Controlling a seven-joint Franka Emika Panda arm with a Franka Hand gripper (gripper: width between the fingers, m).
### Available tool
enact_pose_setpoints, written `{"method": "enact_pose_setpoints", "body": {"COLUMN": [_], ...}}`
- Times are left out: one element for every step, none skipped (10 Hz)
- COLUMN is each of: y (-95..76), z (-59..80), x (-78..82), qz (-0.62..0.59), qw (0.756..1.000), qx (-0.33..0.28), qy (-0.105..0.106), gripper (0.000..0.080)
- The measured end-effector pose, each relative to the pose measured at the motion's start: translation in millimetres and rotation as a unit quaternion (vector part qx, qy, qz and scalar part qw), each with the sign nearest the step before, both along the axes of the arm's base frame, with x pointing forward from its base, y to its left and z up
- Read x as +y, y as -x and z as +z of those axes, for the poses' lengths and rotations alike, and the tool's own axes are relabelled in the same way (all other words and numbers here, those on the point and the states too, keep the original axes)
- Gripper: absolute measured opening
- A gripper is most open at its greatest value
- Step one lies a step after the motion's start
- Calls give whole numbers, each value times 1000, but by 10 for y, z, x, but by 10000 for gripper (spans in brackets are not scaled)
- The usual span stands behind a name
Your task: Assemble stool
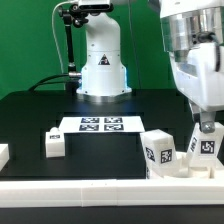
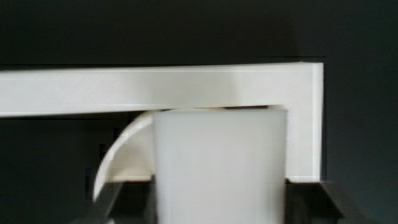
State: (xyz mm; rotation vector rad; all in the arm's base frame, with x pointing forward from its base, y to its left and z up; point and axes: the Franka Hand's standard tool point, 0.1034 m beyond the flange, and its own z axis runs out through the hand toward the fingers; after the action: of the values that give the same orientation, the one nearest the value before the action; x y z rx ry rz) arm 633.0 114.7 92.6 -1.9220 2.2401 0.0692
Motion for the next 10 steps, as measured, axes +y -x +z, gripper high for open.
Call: {"method": "enact_pose_setpoints", "body": {"y": [-9, -6, -4, -1, -1, -21, -27, -35, -38, -39], "z": [3, 5, 2, 5, 33, 82, 144, 177, 161, 160], "x": [-12, -14, -6, -3, 16, 51, 119, 184, 166, 161], "qz": [-39, -65, -69, -60, -45, -23, -7, -2, 25, 72], "qw": [999, 998, 997, 998, 999, 999, 999, 999, 999, 997], "qx": [8, 14, 15, 16, 24, 27, 31, 30, 24, 16], "qy": [-8, -12, -13, -12, -13, -11, -11, -13, -9, -5], "gripper": [337, 337, 342, 342, 545, 545, 627, 643, 643, 648]}}
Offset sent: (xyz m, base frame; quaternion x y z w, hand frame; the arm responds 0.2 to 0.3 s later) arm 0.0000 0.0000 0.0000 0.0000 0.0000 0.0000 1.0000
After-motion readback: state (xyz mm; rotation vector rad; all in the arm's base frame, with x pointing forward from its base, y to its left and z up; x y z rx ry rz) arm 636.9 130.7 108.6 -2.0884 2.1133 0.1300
